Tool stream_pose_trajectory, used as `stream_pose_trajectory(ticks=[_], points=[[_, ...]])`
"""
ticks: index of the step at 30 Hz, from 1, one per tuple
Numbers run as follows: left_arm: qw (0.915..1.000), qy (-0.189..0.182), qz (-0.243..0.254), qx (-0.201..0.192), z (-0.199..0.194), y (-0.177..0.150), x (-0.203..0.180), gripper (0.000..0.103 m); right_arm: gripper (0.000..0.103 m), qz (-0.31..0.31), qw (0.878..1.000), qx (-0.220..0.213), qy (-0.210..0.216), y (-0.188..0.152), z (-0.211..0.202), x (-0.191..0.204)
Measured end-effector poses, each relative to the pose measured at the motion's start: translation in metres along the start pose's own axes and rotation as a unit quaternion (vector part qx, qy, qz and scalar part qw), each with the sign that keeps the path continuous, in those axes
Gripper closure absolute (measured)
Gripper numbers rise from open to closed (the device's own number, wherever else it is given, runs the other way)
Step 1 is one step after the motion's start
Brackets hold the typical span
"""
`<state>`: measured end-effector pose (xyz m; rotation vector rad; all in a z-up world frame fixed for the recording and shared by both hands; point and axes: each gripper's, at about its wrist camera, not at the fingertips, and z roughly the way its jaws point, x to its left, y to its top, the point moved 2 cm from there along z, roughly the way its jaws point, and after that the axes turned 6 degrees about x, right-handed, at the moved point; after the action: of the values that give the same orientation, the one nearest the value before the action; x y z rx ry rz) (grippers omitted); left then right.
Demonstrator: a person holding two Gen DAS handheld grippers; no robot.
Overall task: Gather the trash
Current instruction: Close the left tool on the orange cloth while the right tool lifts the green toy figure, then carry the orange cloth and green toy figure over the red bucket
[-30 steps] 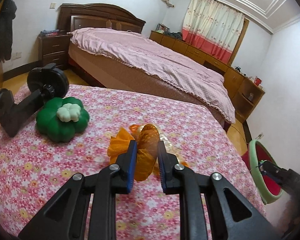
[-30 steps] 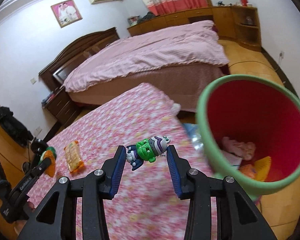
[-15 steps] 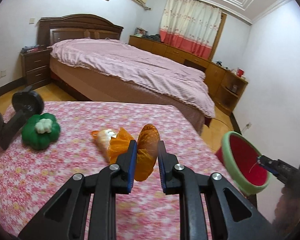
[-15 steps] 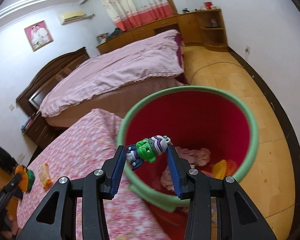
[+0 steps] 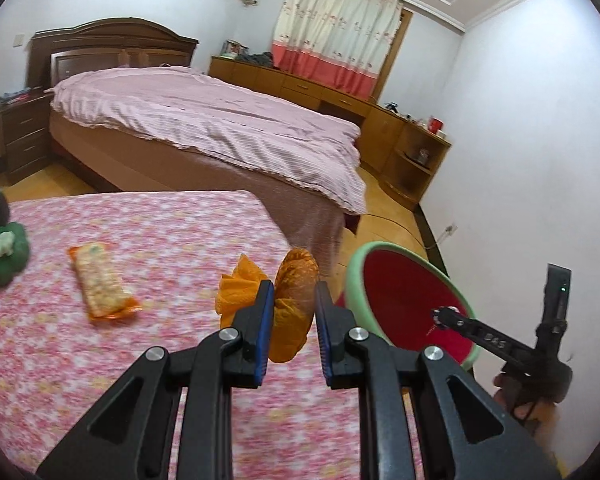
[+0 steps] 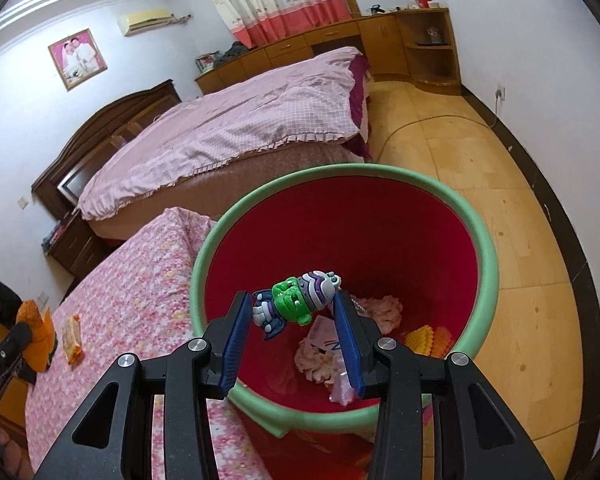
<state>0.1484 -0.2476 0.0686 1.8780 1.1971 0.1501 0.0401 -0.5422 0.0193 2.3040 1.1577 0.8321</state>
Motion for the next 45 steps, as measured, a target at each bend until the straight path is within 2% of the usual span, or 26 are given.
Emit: stream_pose_trajectory(ticks=[7,15,22,32,35,38,40,42,44,45], points=[[0.9996,-0.009,0.026,0.008,0.016,0.004,-0.033,0.083,0.06,-0.006,1.0,0.007,0.007,0.008,0.004,-0.011],[0.9987,-0.02,0.036,0.03,0.039,0.006,-0.052,0.083,0.057,0.016,0.999,0.011,0.039,0.018,0.006,-0.024],[0.9967,-0.034,0.057,0.047,0.061,0.007,-0.078,0.083,0.057,0.024,0.998,-0.01,0.055,0.024,-0.008,-0.032],[0.9877,-0.064,0.109,0.092,0.109,-0.005,-0.125,0.083,0.057,0.056,0.997,-0.021,0.047,0.023,-0.021,-0.064],[0.9844,-0.06,0.13,0.102,0.12,-0.008,-0.136,0.083,0.057,0.066,0.997,-0.022,0.044,0.023,-0.022,-0.073],[0.9817,-0.051,0.145,0.113,0.126,-0.013,-0.142,0.077,0.057,0.074,0.996,-0.018,0.043,0.023,-0.02,-0.08],[0.9818,-0.051,0.141,0.116,0.127,-0.014,-0.143,0.068,0.057,0.074,0.996,-0.017,0.044,0.022,-0.021,-0.081],[0.9827,-0.053,0.133,0.118,0.126,-0.015,-0.142,0.064,0.057,0.074,0.996,-0.017,0.046,0.02,-0.021,-0.081],[0.9837,-0.05,0.129,0.116,0.124,-0.014,-0.14,0.064,0.056,0.075,0.996,-0.016,0.048,0.019,-0.021,-0.08],[0.9843,-0.046,0.127,0.114,0.122,-0.013,-0.138,0.064,0.052,0.076,0.996,-0.015,0.048,0.018,-0.022,-0.079]])
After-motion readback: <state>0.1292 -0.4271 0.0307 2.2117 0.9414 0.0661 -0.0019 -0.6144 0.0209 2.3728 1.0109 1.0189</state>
